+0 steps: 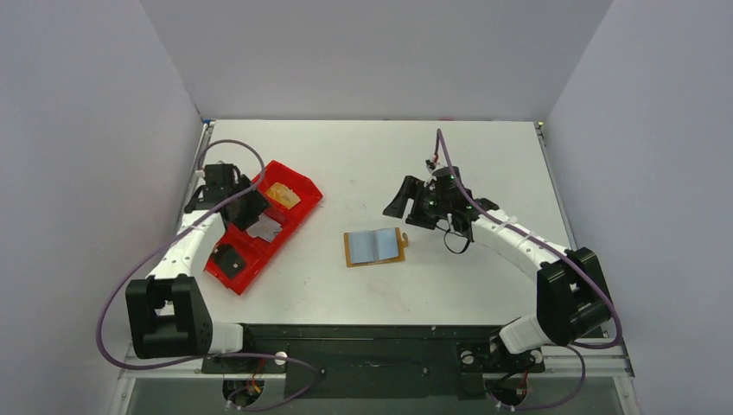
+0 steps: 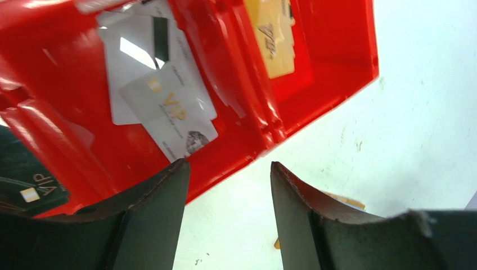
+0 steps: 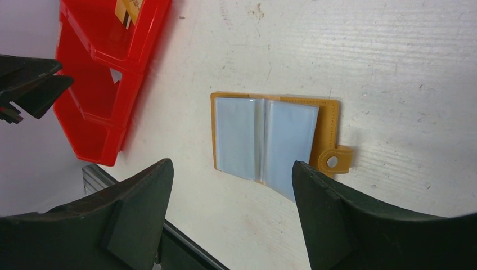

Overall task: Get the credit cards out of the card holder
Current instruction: Place the credit card in the storage box, then remove the credit card from the card holder.

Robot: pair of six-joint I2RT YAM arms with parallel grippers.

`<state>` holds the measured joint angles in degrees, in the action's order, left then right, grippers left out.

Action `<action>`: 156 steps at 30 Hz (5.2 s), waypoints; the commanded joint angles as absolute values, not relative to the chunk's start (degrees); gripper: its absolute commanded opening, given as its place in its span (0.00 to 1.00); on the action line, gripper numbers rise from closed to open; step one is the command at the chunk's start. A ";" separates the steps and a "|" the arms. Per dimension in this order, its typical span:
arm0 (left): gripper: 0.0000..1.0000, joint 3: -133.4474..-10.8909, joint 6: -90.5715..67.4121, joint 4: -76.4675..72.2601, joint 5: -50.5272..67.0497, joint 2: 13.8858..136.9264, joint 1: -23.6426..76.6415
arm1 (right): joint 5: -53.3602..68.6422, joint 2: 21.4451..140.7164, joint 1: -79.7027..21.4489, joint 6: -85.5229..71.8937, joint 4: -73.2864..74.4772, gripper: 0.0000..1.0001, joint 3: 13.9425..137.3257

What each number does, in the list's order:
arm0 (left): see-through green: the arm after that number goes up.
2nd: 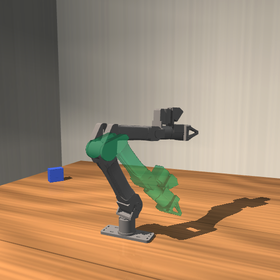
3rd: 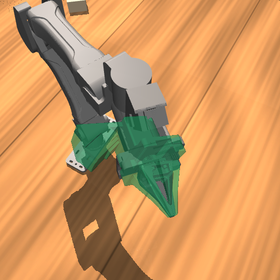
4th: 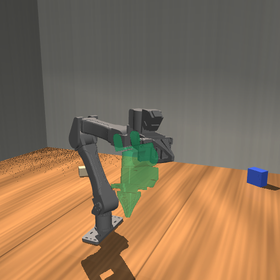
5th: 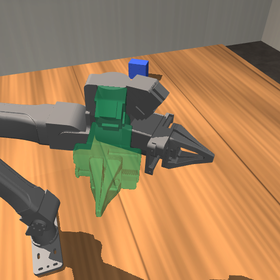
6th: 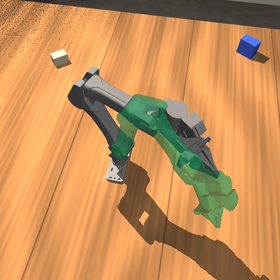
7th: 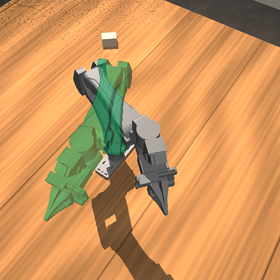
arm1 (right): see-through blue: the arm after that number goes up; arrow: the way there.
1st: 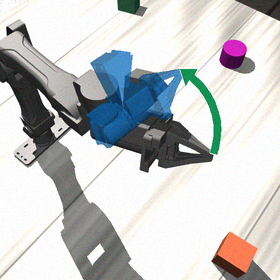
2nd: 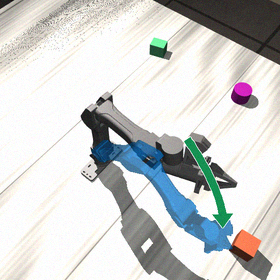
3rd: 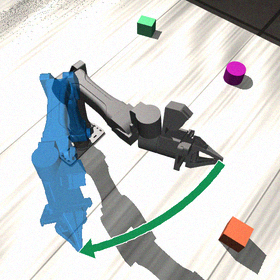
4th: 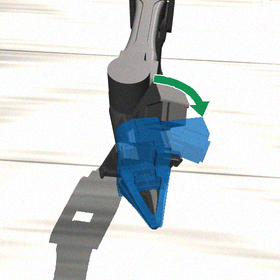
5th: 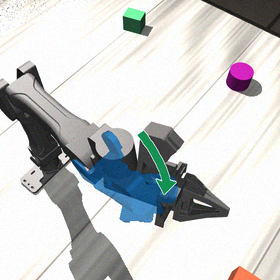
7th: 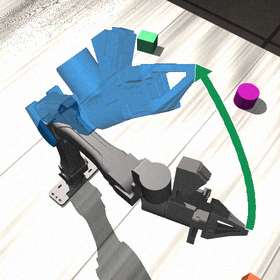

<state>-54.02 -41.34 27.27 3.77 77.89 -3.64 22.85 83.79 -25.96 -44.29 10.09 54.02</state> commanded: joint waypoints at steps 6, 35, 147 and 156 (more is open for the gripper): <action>0.54 -60.11 -40.05 27.81 4.45 77.15 9.74 | 13.36 83.99 -31.31 -41.64 14.63 0.73 57.87; 0.58 -58.51 -40.12 25.39 6.96 78.25 21.21 | 0.18 102.46 -46.68 -40.47 24.30 0.65 71.79; 0.00 -59.17 -43.41 16.13 12.98 99.60 33.87 | 18.57 105.86 -37.12 -43.06 8.72 0.08 58.19; 0.00 -60.93 -43.70 15.59 13.48 100.35 34.44 | 18.30 96.33 -35.47 -43.72 14.08 0.32 61.33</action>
